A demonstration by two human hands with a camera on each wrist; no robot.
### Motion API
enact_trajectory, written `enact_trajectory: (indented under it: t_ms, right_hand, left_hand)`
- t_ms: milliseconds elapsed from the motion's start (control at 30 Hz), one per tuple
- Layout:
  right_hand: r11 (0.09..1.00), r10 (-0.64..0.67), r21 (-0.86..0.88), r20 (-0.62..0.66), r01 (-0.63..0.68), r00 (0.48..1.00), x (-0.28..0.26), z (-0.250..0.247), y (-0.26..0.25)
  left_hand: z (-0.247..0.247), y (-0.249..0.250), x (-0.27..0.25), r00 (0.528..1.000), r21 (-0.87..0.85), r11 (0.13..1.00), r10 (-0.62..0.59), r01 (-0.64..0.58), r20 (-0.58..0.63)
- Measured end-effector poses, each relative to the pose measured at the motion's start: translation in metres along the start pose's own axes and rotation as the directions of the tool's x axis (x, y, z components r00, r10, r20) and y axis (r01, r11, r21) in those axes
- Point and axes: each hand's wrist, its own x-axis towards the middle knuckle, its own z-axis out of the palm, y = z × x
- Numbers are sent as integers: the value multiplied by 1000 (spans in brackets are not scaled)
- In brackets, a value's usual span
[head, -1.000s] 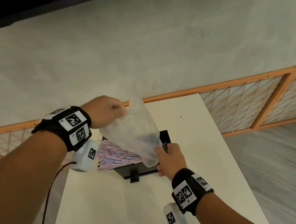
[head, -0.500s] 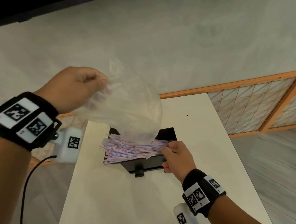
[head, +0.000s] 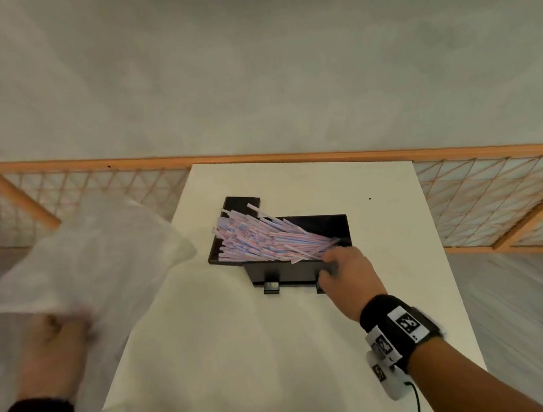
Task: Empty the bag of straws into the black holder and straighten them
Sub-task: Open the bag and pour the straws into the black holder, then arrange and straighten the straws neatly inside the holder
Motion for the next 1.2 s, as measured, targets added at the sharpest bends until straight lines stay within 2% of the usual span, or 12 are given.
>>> enact_trajectory:
  t_ms: [33,100,233,333,433,567,667,733,833,900,1100,1200]
  right_hand:
    - [992,-27,-124,27,30,999,5,3,-2]
    - [945,-38,-322,93,66,995,15,9,-6]
    - [844,-52,-516,186,142,981,28,17,-10]
    - [863,-30,-492,177,115,984,30,19,-13]
    - [892,-14,-444,171,89,985,27,18,-15]
    - [897,-3,-433,198,91,980,17,12,-13]
    - [898,0,-431,203,90,979,5,11,-11]
    - [898,4,-431,213,90,977,-4,12,-10]
    - [902,10,-424,211,82,977,-18,12,-9]
    - [900,22,-431,204,69,979,-28,10,-9]
    - [902,54,-428,237,55,970,-54,8,1]
    - [896,57,-440,244,58,968,-67,11,6]
  left_hand:
    - [3,5,-21,993,-42,998,-52,56,105]
    - [17,8,-51,966,-30,984,-169,178,198]
    - [66,-34,-62,917,-156,929,-285,336,278]
    - [92,-50,-63,884,-213,893,-308,396,352]
    - [102,-54,-63,883,-135,912,-326,388,339]
    - [106,-54,-60,827,-100,870,-415,482,378]
    - [110,-59,-64,771,-162,782,-515,602,374]
    - [114,-62,-65,696,-256,658,-589,708,410]
    - [114,-63,-82,675,-309,604,-599,734,431]
    - [115,-66,-92,599,-291,526,-656,799,459]
    - [90,-69,-116,517,-13,668,-563,744,645]
    - [73,-68,-119,530,87,771,-511,631,677]
